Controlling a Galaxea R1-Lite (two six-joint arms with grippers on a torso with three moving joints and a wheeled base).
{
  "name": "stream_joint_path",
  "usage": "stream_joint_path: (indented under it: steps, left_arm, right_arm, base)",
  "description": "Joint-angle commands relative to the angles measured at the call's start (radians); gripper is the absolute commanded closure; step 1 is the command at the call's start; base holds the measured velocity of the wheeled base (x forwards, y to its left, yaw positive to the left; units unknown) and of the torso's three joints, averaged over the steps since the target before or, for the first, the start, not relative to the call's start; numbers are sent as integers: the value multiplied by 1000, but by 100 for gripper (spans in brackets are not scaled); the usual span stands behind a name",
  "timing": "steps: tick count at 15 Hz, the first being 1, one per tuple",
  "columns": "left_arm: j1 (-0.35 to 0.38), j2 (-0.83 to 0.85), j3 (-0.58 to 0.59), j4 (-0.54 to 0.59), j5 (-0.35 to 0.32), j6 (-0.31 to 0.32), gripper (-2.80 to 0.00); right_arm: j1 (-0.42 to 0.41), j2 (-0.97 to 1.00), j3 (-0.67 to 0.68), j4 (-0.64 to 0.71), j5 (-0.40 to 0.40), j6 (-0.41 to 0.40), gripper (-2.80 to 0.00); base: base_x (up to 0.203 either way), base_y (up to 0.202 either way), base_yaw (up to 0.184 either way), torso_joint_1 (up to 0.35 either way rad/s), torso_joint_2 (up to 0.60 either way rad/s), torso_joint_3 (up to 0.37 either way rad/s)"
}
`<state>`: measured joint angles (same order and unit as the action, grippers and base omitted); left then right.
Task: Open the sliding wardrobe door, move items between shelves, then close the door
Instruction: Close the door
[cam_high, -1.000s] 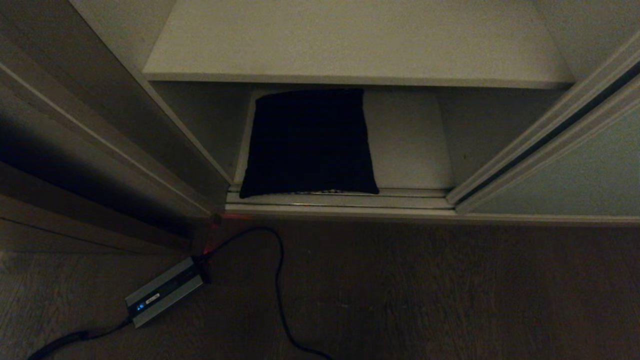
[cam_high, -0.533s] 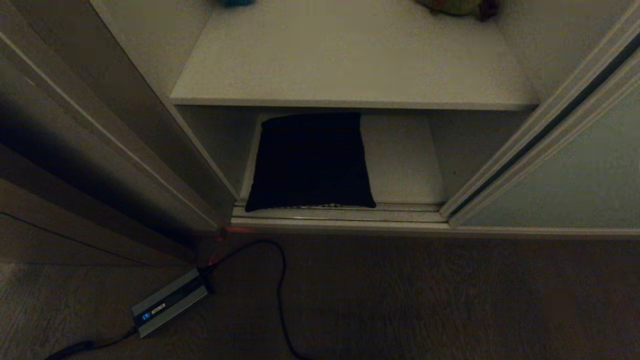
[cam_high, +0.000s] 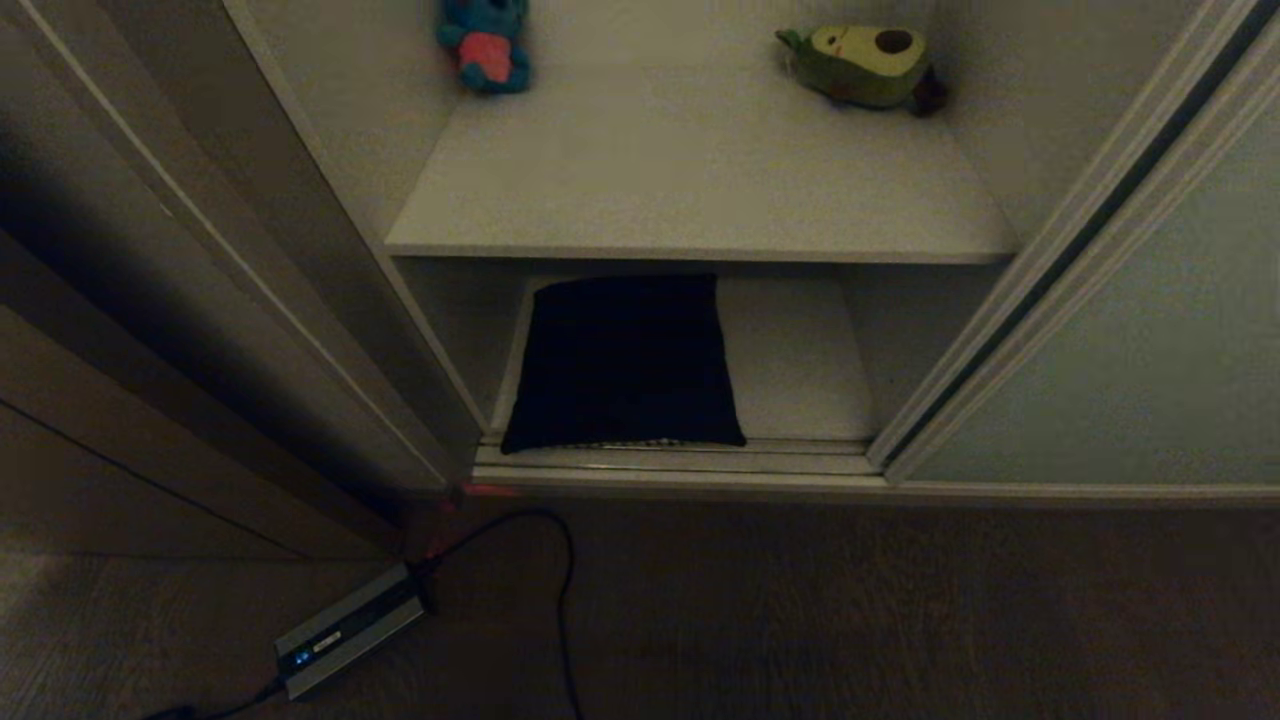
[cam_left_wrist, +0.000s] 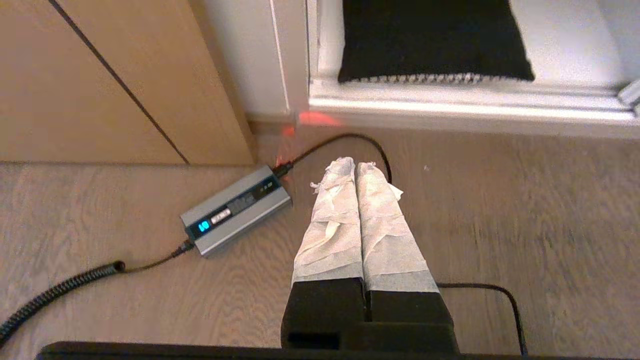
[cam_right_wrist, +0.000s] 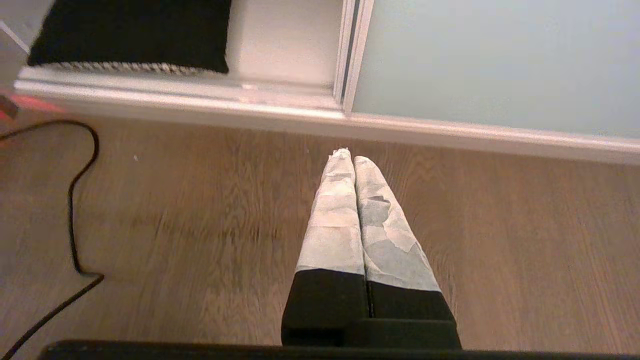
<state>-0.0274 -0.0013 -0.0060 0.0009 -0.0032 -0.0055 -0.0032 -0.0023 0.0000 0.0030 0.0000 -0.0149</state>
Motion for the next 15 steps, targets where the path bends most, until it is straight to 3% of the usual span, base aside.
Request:
stream_joint_path:
  steps: [1,15]
  left_arm:
    - [0,-2,0,1,0,-1,0]
    - [0,-2,4,-13,2,-4,0]
  right_arm:
    - [0,1,4,0,0,0,0]
    - [0,1,5,0,0,0,0]
  base:
    - [0,0,0,2,3,207]
    - [0,0,0,1,0,17]
